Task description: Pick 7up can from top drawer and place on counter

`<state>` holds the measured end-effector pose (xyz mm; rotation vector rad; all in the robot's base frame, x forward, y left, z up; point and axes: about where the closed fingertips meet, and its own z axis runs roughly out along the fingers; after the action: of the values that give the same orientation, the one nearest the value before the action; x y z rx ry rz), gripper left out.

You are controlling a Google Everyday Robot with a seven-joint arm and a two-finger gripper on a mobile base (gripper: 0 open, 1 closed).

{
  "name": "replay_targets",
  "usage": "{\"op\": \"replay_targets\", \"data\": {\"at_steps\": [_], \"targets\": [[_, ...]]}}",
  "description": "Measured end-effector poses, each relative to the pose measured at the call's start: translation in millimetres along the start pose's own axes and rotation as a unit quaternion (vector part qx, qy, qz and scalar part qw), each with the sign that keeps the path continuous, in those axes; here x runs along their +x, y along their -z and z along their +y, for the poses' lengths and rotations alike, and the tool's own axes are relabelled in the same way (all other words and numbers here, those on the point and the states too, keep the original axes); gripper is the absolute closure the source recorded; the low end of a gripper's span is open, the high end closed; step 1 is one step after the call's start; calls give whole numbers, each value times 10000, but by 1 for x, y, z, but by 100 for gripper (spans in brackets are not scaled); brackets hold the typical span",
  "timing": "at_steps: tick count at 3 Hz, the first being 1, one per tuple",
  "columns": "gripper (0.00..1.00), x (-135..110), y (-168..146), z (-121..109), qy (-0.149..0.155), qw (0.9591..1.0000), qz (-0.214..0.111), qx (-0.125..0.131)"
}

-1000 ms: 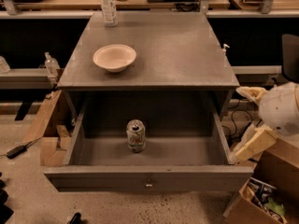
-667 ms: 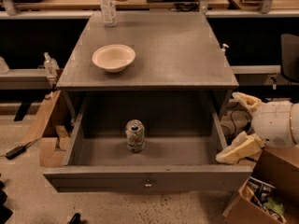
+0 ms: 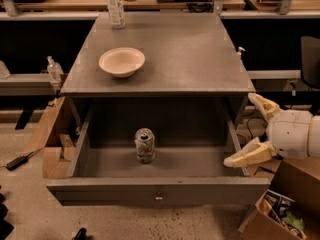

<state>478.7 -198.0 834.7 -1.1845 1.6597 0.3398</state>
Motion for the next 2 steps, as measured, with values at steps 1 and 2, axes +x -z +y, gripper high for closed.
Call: {"op": "replay_targets", "data": {"at_steps": [1, 2], "targets": [[0, 8, -14, 2, -50, 9999, -8, -112], [0, 28, -63, 9, -129, 9988, -199, -434]]}}
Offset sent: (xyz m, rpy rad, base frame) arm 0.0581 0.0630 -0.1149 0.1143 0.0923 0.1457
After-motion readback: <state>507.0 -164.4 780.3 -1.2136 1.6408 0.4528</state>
